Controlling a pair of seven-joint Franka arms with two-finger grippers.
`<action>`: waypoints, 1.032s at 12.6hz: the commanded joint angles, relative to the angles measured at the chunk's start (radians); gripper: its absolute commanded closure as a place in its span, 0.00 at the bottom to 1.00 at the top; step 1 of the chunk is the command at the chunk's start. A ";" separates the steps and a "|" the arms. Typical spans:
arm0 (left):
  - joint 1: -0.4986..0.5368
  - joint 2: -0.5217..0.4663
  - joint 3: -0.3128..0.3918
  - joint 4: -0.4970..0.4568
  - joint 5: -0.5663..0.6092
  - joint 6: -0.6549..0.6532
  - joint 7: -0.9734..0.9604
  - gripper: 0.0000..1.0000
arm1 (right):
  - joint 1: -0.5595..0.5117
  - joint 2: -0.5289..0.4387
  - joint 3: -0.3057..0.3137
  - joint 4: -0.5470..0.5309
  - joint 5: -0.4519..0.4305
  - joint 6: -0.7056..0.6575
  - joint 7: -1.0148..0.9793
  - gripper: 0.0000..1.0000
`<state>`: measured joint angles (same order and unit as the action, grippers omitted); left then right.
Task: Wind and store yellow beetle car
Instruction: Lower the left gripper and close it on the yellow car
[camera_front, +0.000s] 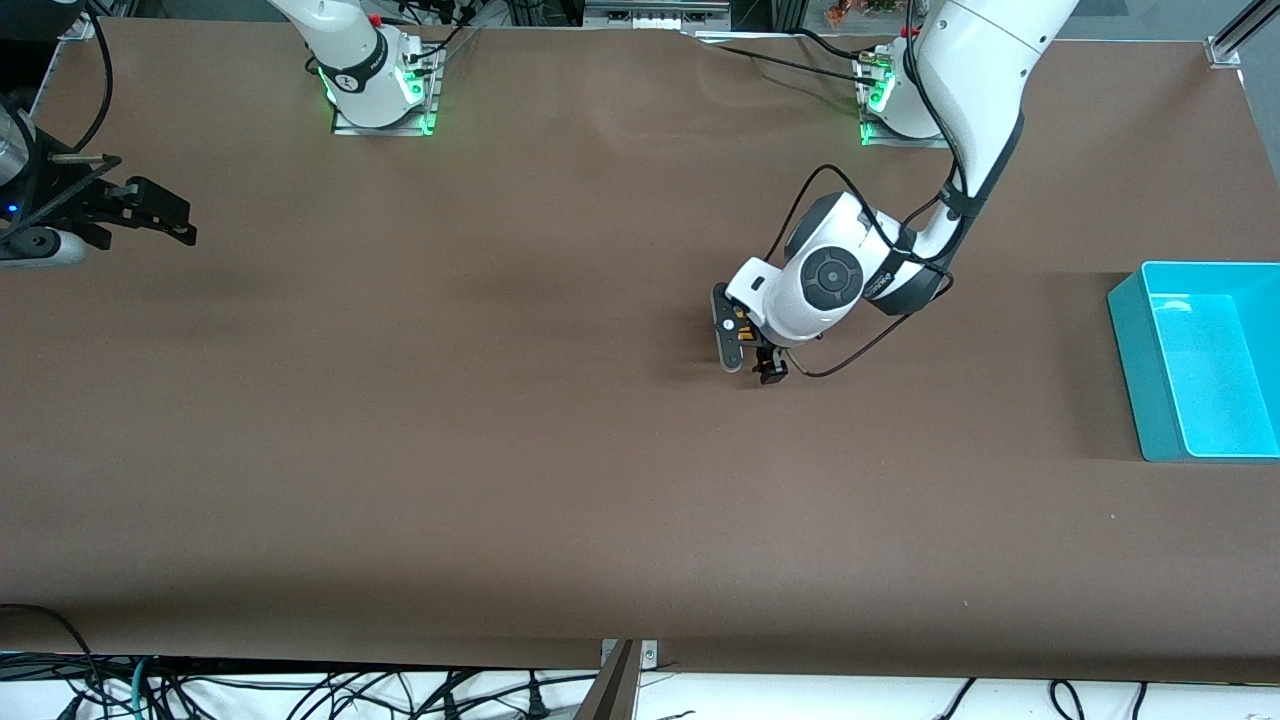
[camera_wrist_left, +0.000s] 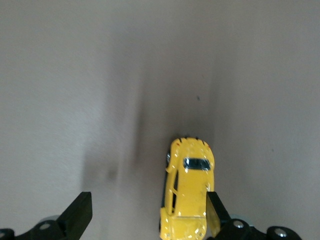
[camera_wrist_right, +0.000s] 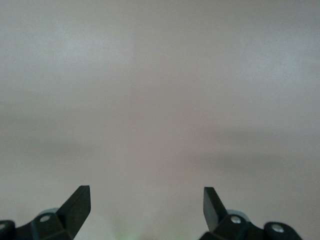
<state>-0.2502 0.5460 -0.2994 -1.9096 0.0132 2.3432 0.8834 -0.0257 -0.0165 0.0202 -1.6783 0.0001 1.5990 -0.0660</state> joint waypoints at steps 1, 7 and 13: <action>-0.011 -0.049 -0.004 -0.074 0.044 0.018 -0.063 0.00 | -0.010 -0.010 -0.002 -0.006 0.017 0.010 0.035 0.00; -0.012 -0.064 -0.046 -0.183 0.154 0.133 -0.211 0.00 | -0.008 -0.007 -0.002 -0.004 0.017 0.022 0.077 0.00; -0.012 -0.066 -0.055 -0.194 0.197 0.140 -0.251 0.77 | -0.008 -0.006 -0.002 -0.004 0.017 0.021 0.077 0.00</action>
<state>-0.2637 0.5162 -0.3513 -2.0730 0.1787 2.4729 0.6667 -0.0260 -0.0166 0.0160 -1.6783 0.0012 1.6156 0.0000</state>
